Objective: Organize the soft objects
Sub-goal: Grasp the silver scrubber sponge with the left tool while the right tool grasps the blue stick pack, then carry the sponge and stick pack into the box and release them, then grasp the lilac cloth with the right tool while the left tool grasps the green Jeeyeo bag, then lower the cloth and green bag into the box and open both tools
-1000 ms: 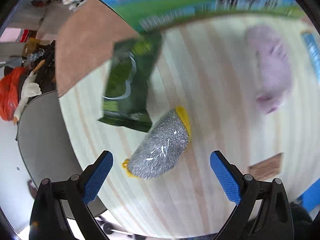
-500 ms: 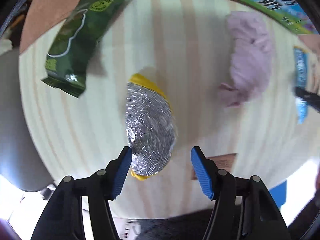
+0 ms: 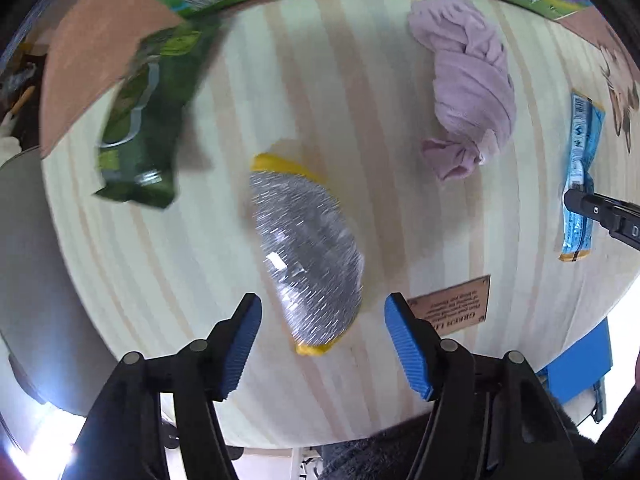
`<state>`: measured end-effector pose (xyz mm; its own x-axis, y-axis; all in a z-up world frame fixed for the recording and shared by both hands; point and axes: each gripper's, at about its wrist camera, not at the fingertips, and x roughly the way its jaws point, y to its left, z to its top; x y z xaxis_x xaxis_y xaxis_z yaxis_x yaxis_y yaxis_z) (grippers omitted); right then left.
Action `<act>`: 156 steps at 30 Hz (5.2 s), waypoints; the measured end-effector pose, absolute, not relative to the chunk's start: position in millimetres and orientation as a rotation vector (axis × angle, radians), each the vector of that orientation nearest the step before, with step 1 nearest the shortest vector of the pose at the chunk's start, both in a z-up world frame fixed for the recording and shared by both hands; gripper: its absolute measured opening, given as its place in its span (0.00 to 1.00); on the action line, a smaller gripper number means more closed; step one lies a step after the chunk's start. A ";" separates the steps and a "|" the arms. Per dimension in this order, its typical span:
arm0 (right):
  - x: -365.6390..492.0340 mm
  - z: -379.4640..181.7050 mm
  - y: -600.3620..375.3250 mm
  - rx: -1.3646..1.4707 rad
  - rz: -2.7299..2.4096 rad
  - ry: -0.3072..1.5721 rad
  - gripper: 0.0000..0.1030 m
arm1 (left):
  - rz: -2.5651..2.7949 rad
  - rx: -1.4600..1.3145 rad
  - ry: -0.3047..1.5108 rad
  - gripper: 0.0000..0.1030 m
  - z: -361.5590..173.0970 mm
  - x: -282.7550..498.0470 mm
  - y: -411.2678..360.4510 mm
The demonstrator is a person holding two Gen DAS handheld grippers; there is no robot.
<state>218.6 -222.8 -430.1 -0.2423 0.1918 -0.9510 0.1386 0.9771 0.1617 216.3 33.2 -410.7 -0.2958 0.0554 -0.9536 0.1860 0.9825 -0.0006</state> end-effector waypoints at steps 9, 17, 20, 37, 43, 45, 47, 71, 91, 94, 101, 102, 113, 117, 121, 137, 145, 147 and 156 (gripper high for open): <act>215.2 -428.5 -201.4 0.181 0.048 1.835 0.23 | -0.065 -0.037 1.895 0.41 -421.9 207.6 26.9; 213.6 -431.3 -169.9 0.109 0.010 1.846 0.27 | -0.011 -0.133 1.875 0.42 -445.8 185.8 26.4; 220.1 -430.9 -149.6 -0.027 0.015 1.829 0.26 | 0.003 -0.101 1.842 0.41 -442.2 181.2 19.8; 262.8 -236.6 -151.4 0.147 0.198 1.504 0.20 | -0.250 -0.264 1.536 0.39 -222.6 236.4 -14.1; 360.6 -190.3 -175.2 0.045 0.139 1.402 0.20 | -0.195 -0.274 1.476 0.39 -204.8 361.1 -21.5; 398.8 -202.4 -182.4 0.007 0.121 1.414 0.20 | -0.176 -0.290 1.490 0.39 -215.0 395.3 -18.2; 426.4 -206.6 -179.2 -0.026 0.098 1.426 0.20 | -0.155 -0.296 1.511 0.39 -230.3 422.0 -11.6; 484.8 -300.5 -173.8 -0.103 0.058 1.533 0.89 | -0.137 -0.239 1.625 0.89 -308.1 477.9 -29.4; 423.7 -230.6 -148.4 0.023 0.207 1.424 1.00 | 0.044 -0.188 1.401 0.98 -220.4 392.2 46.4; 399.3 -226.5 -132.1 0.055 0.245 1.417 1.00 | 0.121 -0.171 1.351 0.98 -211.9 358.0 77.8; 331.7 -267.0 -89.1 0.087 0.256 1.485 1.00 | 0.191 -0.033 1.443 0.98 -270.4 308.1 143.2; 324.3 -278.4 -84.4 0.102 0.248 1.501 1.00 | 0.183 -0.009 1.468 0.98 -284.2 306.9 148.5; 319.4 -388.3 -47.2 0.059 0.092 1.620 0.98 | -0.009 0.167 1.635 0.97 -412.4 331.1 134.1; 317.1 -417.6 -43.3 0.014 0.049 1.680 0.55 | -0.049 0.110 1.668 0.49 -433.4 335.7 134.6; 299.8 -422.0 -47.1 0.016 0.045 1.710 0.40 | -0.036 0.024 1.665 0.42 -437.1 326.8 143.1; 237.0 -434.8 -55.3 0.077 0.089 1.797 0.51 | 0.039 -0.137 1.729 0.44 -454.4 255.9 152.8; 242.6 -429.7 -68.1 0.048 0.111 1.767 0.35 | 0.061 -0.132 1.679 0.34 -428.4 247.7 135.4; 239.6 -419.3 -69.9 0.062 0.141 1.751 0.34 | 0.053 -0.125 1.641 0.34 -408.1 242.0 130.0; 238.6 -310.1 -99.2 0.170 0.308 1.600 0.33 | -0.054 -0.243 1.471 0.33 -281.9 246.7 97.2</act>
<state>238.6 -99.2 -310.1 -0.0555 0.2956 -0.9537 -0.0799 0.9508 0.2993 246.7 97.2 -281.9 0.1032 -0.1843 -0.9774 -0.1115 0.9743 -0.1955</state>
